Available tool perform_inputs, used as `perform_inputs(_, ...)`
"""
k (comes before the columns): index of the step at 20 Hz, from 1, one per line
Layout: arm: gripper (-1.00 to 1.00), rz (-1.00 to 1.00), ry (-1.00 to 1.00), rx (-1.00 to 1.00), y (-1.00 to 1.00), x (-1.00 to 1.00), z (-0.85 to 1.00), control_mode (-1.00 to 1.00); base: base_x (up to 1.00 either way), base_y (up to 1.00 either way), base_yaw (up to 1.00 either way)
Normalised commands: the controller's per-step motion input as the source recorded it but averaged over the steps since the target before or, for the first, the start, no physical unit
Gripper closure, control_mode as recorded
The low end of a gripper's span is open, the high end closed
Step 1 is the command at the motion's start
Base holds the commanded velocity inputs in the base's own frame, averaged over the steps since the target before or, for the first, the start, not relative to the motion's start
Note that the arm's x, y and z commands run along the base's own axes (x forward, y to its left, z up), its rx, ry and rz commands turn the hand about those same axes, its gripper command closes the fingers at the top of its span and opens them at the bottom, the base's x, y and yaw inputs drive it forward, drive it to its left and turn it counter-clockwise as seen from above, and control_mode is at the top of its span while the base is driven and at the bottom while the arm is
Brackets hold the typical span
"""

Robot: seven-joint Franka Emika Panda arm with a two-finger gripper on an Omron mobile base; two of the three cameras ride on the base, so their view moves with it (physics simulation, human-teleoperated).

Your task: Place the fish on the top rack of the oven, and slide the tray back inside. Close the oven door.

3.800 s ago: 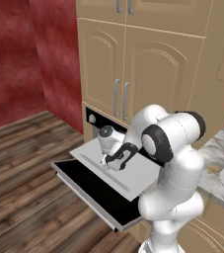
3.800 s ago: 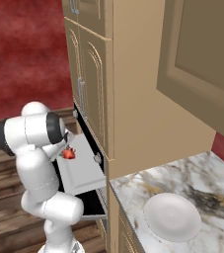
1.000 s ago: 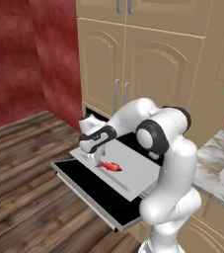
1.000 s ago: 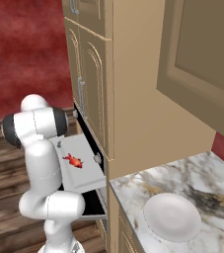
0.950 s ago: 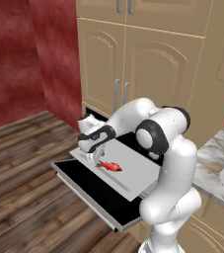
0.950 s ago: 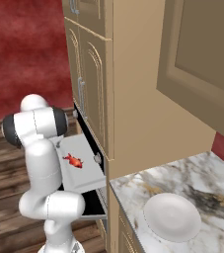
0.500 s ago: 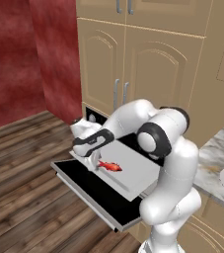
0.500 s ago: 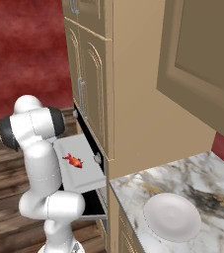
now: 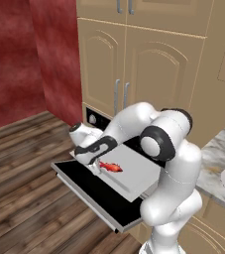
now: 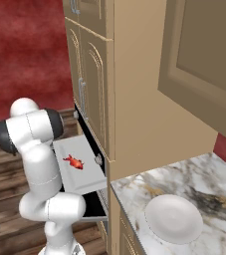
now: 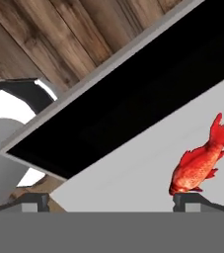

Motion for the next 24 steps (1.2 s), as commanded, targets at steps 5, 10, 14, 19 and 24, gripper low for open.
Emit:
perform_inputs(5, -1.00, 0.23, 0.01, 0.00, 0.00, 0.15, -0.15, -1.00, 0.00, 0.00, 0.00)
perform_inputs(10, -1.00, 0.22, 0.02, 0.00, 0.05, 0.11, -0.28, -1.00, 0.00, 0.00, 0.00)
perform_inputs(14, -1.00, 0.20, 0.00, 0.00, 0.15, 0.14, -0.38, -1.00, 0.00, 0.00, 0.00)
perform_inputs(19, -1.00, 0.16, 0.00, 0.00, 0.16, 0.18, -0.33, -1.00, 0.00, 0.00, 0.00)
perform_inputs(24, -1.00, 0.12, 0.00, 0.00, 0.07, 0.26, -0.34, -1.00, 0.00, 0.00, 0.00)
